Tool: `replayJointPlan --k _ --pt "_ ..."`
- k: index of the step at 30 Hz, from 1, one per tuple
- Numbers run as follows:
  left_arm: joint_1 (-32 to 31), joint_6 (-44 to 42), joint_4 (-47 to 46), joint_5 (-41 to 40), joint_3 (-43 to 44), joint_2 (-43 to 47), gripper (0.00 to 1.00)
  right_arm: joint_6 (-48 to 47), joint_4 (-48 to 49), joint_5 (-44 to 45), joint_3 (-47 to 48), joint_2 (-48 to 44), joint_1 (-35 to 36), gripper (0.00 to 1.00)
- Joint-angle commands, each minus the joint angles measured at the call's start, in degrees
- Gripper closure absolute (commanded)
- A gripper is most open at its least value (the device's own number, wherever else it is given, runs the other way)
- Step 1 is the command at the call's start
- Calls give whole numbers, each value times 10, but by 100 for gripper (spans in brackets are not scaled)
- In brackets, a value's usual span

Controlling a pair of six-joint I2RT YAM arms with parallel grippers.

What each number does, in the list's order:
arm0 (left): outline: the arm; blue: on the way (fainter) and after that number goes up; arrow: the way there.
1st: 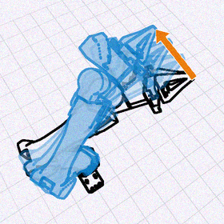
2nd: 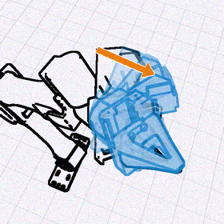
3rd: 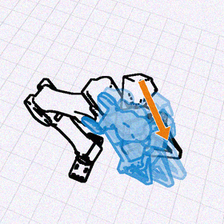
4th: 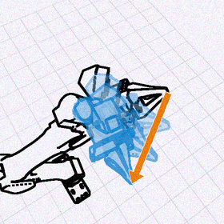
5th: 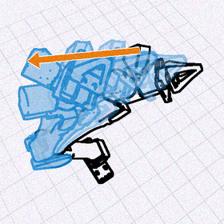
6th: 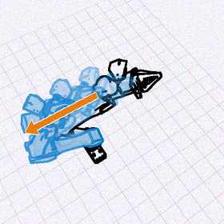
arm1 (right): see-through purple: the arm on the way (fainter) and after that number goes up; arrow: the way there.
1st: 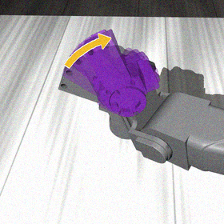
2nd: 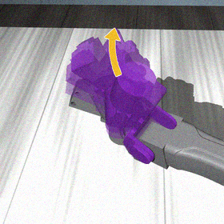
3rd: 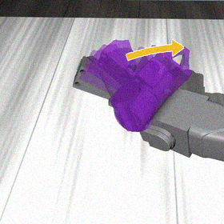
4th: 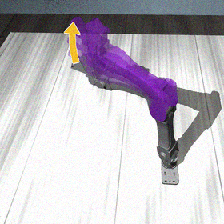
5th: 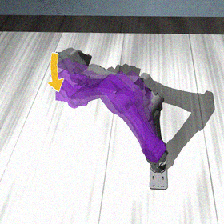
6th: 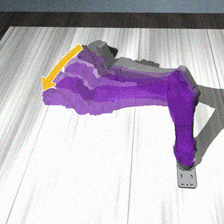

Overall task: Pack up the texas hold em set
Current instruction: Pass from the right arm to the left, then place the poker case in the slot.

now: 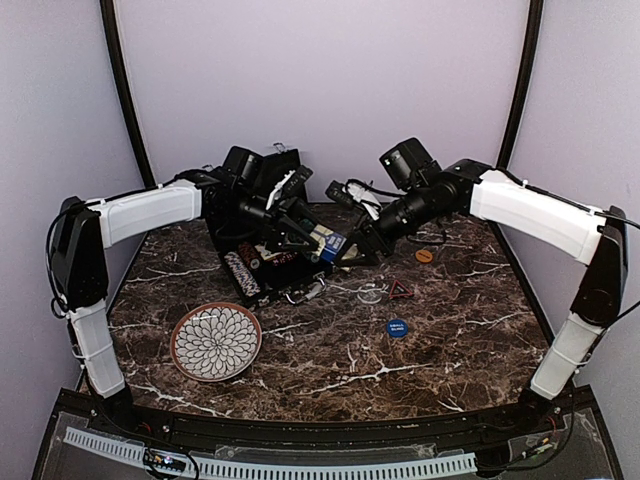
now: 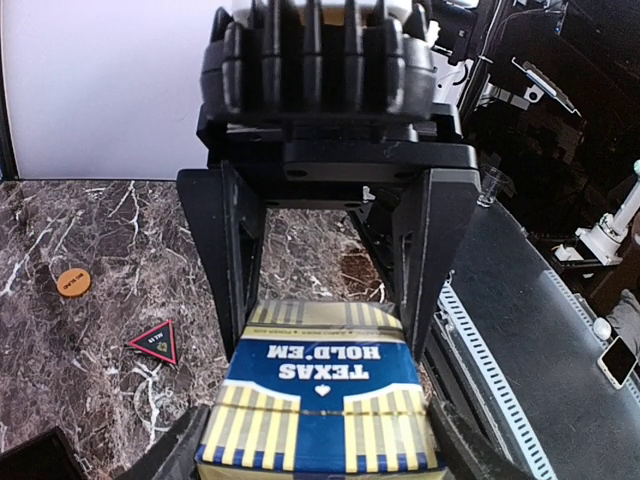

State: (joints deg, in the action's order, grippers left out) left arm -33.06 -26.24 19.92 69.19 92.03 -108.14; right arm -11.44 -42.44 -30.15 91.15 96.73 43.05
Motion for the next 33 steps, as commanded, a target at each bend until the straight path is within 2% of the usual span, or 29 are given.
replayJointPlan --k 1,3,6,8,12,16,18,25,33 --pt "4 -2 36 -1 29 -2 81 19 38 20 3 -29 0 37" --pt "15 19 26 -9 31 1 98 29 41 39 -2 -34 -3 24" --pt "36 41 3 -32 10 16 100 41 46 62 -19 -49 -12 13" --pt "57 52 -21 -56 -21 34 100 52 54 71 -35 -63 -24 10" --pt "105 64 -45 -136 -82 68 100 69 63 65 -67 -88 -49 10" --pt "116 42 -49 -261 -122 69 100 71 67 62 -88 -104 -61 9" --pt "118 46 -62 -296 -121 46 100 71 68 64 -96 -105 -63 10" --pt "118 75 -148 -334 -127 7 100 79 76 58 -123 -106 -66 11" --pt "114 79 -165 -363 -110 -37 100 87 78 71 -140 -113 -68 11"
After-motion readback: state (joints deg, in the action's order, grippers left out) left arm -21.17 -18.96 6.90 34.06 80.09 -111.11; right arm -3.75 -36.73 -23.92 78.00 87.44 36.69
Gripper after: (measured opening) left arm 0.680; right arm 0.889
